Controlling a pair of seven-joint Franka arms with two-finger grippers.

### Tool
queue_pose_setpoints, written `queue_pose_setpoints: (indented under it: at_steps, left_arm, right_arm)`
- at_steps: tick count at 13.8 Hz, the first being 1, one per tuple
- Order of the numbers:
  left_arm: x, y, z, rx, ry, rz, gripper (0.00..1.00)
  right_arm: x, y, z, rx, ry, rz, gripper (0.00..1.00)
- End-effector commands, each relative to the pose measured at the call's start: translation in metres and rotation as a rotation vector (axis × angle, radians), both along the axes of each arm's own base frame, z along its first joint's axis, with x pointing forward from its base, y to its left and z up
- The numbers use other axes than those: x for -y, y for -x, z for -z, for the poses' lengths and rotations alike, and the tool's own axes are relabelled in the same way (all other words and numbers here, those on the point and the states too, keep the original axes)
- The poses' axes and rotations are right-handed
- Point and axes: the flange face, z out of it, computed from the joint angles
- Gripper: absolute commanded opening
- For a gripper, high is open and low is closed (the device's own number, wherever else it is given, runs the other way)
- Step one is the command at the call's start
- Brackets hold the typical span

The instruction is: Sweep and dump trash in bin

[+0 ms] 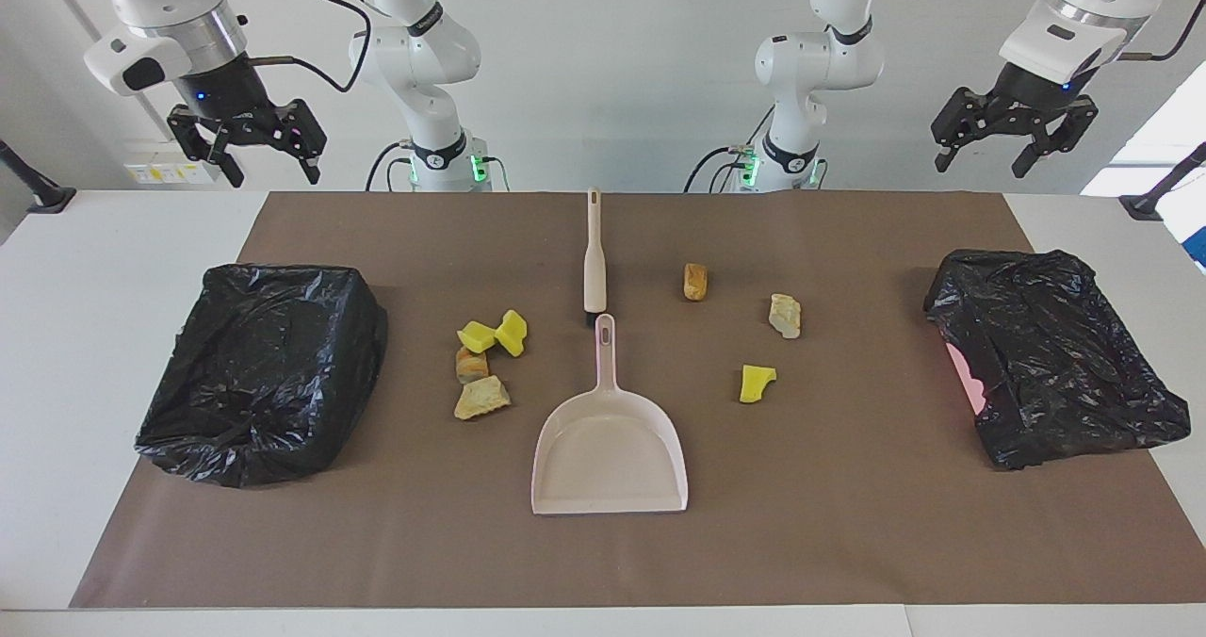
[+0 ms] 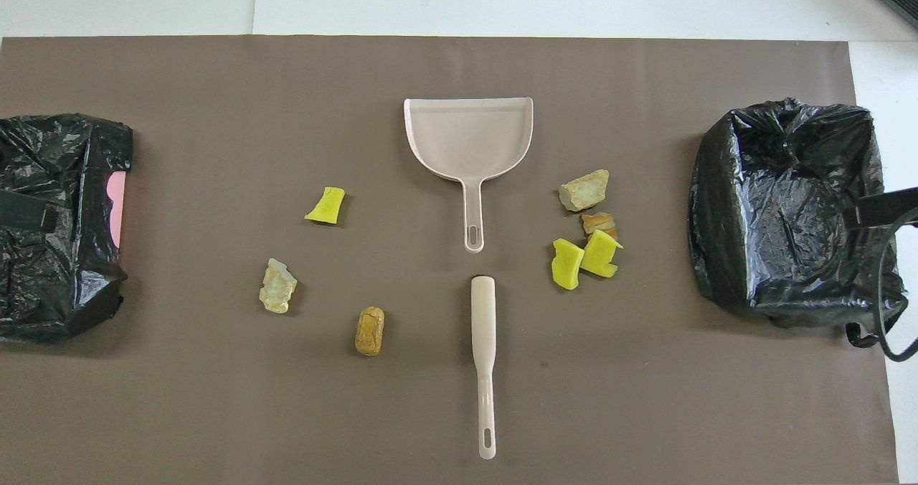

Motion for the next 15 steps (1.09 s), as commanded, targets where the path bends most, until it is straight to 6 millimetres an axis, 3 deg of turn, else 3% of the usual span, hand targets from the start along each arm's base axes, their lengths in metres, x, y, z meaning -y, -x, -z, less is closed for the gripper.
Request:
queue_pose_setpoints:
  at_steps: [1,15]
  left_arm:
    - [-0.0009,0.0063,-0.0061,0.005,-0.019,-0.009,1.0]
    - [0.0011,0.0067,-0.0071,0.009,-0.009,-0.012,1.0]
  right_arm:
    - [0.002,0.0054,-0.0007,0.013,0.009,-0.025,1.0]
    - [0.0092,0.0054,-0.0049,0.018,0.01,-0.013,1.0]
